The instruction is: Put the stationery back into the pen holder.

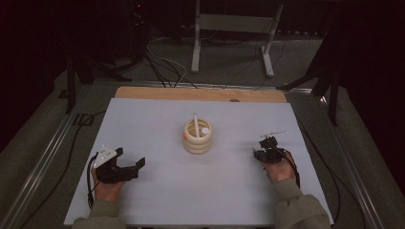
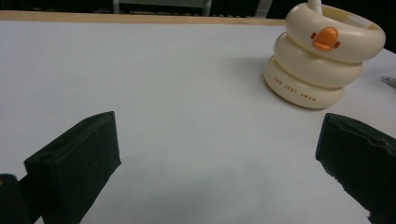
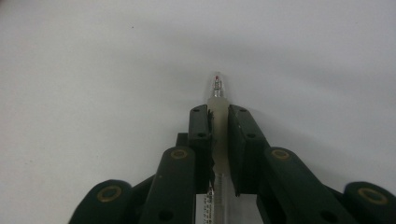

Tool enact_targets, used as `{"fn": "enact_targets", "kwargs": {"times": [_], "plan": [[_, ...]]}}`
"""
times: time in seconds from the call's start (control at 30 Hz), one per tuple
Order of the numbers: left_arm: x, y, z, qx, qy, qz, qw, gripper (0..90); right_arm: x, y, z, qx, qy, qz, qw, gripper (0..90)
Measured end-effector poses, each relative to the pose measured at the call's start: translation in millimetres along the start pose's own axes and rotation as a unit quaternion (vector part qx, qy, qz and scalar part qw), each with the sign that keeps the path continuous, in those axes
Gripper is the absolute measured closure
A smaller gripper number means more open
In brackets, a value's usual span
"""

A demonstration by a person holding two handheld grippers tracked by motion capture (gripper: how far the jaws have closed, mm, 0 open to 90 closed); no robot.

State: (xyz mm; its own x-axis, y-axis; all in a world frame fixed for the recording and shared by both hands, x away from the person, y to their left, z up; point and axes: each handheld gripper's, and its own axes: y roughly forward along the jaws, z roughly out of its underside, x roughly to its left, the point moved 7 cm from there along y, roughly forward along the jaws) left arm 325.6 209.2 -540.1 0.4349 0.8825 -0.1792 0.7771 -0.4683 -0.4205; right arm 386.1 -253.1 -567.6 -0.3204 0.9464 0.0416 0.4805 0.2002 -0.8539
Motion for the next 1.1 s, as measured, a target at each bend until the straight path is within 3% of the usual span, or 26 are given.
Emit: {"fn": "enact_targets", "kwargs": {"times": [0.13, 0.37, 0.83, 1.1], "plan": [[0.8, -0.4, 0.0, -0.001, -0.003, -0.001, 1.0000, 0.1, 0.6, -1.5, -1.0, -0.006, 0.009, -0.025, 0.9996, 80.9], [0.6, -0.1, 0.1, 0.000, -0.001, -0.001, 1.0000, 0.1, 7.5, -10.4, -5.8, -0.031, -0.009, -0.024, 0.9992, 80.9], [1.1, -0.7, -0.3, -0.002, -0.004, -0.001, 1.0000, 0.1, 16.8, -28.4, -18.3, -0.078, -0.018, -0.038, 0.9961, 80.9], [0.8, -0.4, -0.1, -0.001, -0.004, -0.001, 1.0000, 0.1, 20.5, -33.7, -21.7, -0.088, -0.018, -0.046, 0.9949, 80.9]]}}
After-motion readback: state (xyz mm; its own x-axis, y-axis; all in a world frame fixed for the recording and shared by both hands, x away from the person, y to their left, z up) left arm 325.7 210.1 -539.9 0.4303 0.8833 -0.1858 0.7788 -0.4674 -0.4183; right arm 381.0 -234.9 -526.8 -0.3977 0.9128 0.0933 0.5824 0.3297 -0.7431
